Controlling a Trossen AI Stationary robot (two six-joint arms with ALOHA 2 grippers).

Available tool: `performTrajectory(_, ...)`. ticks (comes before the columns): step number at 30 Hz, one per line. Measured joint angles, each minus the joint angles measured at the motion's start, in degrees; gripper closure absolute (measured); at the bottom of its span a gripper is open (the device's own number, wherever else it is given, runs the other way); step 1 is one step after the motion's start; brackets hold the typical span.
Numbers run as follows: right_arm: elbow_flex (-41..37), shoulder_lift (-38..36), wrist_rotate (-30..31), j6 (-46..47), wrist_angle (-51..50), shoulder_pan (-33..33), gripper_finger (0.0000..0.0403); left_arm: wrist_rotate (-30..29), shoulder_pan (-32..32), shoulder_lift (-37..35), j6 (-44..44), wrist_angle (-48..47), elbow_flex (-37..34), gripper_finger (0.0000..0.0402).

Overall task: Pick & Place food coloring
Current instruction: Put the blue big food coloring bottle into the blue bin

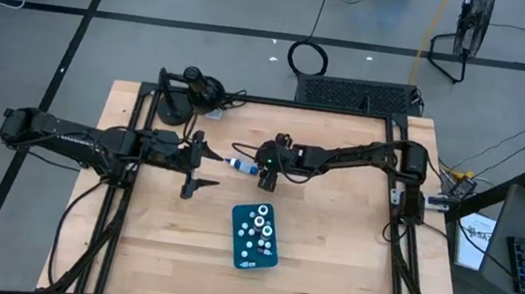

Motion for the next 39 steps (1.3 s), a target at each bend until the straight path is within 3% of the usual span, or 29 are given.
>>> performTrajectory(10, 0.0, -2.06, -0.21, 2.75, -0.56, 3.41, 0.0165, 0.0, 0.0, 0.89, 0.0, -0.04, 0.0, 0.0083)
performTrajectory(14, 0.0, -1.61, -7.07, 3.45, 2.43, 3.86, 0.0165, 0.0, 0.0, 2.68, 0.2, 0.15, 0.0, 0.009)
performTrajectory(25, 0.02, 1.08, -8.72, 1.7, 8.25, -0.29, 0.0165, -0.02, -0.02, 4.11, 0.22, 4.63, 0.0, 0.0082)
performTrajectory(35, 0.02, 1.11, -8.98, -8.01, 9.12, -1.19, 0.0165, -0.02, 0.0, 4.11, 0.24, 4.24, 0.0, 0.0083)
performTrajectory(39, 0.11, 2.62, -13.6, -7.55, 10.15, -1.37, 0.0165, -0.02, 0.0, 4.11, 0.24, 4.25, 0.01, 0.0091)
